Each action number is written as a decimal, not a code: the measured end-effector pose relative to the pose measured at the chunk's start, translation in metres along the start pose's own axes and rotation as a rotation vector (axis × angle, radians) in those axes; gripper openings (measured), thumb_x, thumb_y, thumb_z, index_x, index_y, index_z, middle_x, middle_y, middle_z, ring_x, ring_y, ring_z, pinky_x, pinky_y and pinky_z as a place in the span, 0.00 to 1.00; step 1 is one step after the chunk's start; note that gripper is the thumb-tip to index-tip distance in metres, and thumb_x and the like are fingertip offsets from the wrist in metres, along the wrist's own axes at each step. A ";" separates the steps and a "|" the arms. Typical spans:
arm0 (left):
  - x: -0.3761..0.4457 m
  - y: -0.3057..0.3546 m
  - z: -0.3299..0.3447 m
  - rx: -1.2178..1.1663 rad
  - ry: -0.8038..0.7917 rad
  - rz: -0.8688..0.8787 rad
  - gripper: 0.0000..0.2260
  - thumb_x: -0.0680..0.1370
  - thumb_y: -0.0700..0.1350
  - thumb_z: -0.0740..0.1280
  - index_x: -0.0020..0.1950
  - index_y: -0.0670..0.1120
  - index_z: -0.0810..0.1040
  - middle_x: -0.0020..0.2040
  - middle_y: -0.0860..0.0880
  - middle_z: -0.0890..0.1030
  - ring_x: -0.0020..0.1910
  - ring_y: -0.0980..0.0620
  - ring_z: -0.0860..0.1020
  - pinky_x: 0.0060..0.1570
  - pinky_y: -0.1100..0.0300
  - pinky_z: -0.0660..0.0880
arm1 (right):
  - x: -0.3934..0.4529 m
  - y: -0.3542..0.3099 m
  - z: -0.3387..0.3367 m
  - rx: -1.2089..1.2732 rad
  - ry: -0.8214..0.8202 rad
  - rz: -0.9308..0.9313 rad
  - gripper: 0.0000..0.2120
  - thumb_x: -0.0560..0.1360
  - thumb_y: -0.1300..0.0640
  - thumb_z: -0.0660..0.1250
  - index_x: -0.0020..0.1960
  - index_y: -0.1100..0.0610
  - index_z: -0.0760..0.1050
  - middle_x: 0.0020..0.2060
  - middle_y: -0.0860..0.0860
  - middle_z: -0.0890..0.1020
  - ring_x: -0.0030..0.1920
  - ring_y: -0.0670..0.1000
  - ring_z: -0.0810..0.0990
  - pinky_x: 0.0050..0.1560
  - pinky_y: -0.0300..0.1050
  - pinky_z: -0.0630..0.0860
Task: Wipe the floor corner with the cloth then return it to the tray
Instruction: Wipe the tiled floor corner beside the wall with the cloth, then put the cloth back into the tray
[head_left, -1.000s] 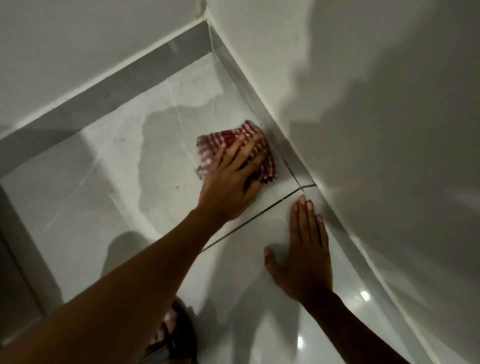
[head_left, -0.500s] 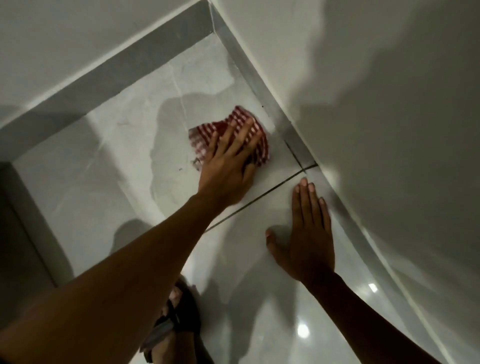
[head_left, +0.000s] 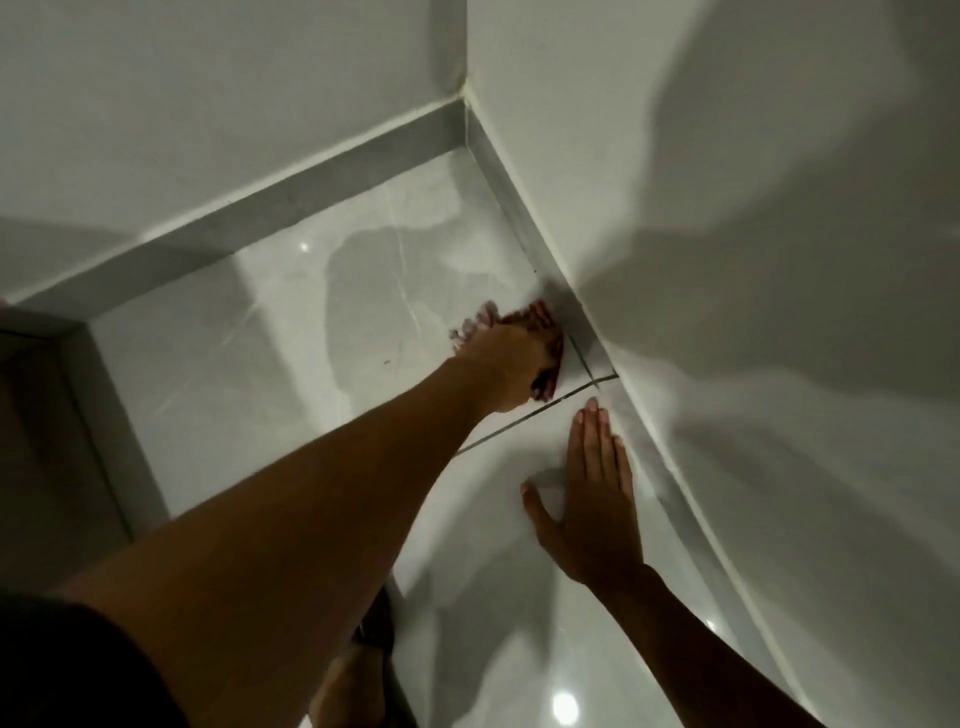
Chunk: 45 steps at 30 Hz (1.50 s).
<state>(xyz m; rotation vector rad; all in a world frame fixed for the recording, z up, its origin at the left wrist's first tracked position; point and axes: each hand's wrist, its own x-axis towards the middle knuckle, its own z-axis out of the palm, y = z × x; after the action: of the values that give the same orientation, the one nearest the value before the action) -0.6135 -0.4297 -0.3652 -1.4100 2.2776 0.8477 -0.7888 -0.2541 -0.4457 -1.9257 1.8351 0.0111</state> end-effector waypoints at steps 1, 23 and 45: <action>-0.011 0.008 -0.007 -0.155 -0.070 -0.055 0.21 0.83 0.41 0.68 0.77 0.46 0.76 0.73 0.42 0.80 0.70 0.39 0.79 0.71 0.44 0.77 | -0.005 -0.004 -0.009 0.016 -0.059 0.003 0.53 0.82 0.29 0.59 0.92 0.58 0.43 0.93 0.53 0.44 0.93 0.55 0.44 0.92 0.53 0.45; -0.471 0.139 -0.107 -1.800 0.669 -0.845 0.15 0.90 0.40 0.53 0.61 0.44 0.80 0.49 0.41 0.90 0.42 0.46 0.90 0.37 0.51 0.88 | -0.235 -0.222 -0.328 0.257 -0.227 -0.178 0.48 0.78 0.54 0.64 0.90 0.54 0.39 0.91 0.49 0.43 0.92 0.47 0.43 0.93 0.54 0.42; -0.830 -0.180 -0.117 -1.716 1.103 -0.942 0.15 0.90 0.44 0.53 0.59 0.56 0.78 0.58 0.42 0.82 0.61 0.34 0.82 0.58 0.41 0.83 | -0.325 -0.680 -0.228 0.295 -0.124 -0.423 0.41 0.87 0.37 0.58 0.91 0.57 0.53 0.91 0.53 0.55 0.91 0.56 0.53 0.91 0.64 0.58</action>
<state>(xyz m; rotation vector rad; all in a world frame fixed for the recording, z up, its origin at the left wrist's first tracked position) -0.0718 0.0110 0.1324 -3.7332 0.1322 1.9498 -0.2512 -0.0340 0.0860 -2.0057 1.2432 -0.2570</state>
